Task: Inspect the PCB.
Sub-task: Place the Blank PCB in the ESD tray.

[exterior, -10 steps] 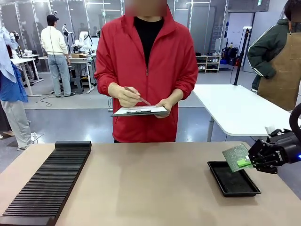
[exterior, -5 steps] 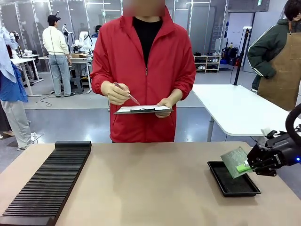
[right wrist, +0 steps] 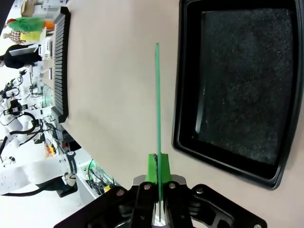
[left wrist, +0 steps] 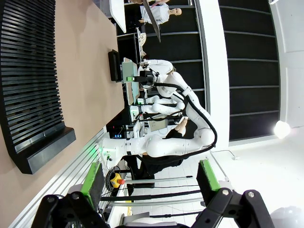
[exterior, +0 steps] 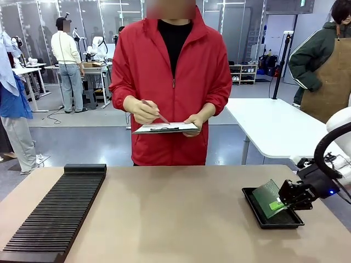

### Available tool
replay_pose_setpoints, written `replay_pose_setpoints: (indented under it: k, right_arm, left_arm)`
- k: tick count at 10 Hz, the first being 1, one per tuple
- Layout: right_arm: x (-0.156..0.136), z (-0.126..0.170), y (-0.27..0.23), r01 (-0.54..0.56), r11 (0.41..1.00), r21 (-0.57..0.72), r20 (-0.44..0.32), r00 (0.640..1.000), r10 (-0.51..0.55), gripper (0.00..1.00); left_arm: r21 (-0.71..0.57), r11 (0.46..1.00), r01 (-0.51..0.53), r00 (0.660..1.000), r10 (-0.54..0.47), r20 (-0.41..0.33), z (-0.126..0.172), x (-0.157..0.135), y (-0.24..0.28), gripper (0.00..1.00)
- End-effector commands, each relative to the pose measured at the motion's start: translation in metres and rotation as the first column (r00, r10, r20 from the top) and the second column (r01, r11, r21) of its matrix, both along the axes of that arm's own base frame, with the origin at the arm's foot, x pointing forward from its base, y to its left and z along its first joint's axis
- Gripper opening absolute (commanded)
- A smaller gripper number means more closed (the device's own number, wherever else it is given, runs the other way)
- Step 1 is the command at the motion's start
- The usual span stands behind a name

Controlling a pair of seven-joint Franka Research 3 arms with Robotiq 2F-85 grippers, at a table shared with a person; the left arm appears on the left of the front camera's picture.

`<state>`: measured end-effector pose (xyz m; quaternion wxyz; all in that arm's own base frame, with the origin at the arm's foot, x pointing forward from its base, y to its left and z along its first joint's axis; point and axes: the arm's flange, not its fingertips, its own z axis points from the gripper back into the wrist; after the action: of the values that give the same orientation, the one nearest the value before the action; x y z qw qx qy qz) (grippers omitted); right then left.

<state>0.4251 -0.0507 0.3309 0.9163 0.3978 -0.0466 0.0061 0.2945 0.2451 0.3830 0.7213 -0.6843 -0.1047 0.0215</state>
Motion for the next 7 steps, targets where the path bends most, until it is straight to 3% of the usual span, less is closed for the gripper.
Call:
replay_pose_setpoints:
  k: [1, 7]
  right_arm:
    - [0.019, -0.007, 0.002, 0.018, 1.000, -0.006, -0.005, 1.000, -0.018, 0.03]
    - [0.053, -0.033, 0.000, 0.073, 0.996, -0.056, -0.012, 0.997, -0.073, 0.03]
  left_arm:
    - [0.007, 1.000, -0.003, 1.000, 0.003, 0.001, 0.001, -0.001, 0.001, 1.00]
    - [0.007, 1.000, -0.003, 1.000, 0.003, 0.001, 0.001, -0.001, 0.001, 1.00]
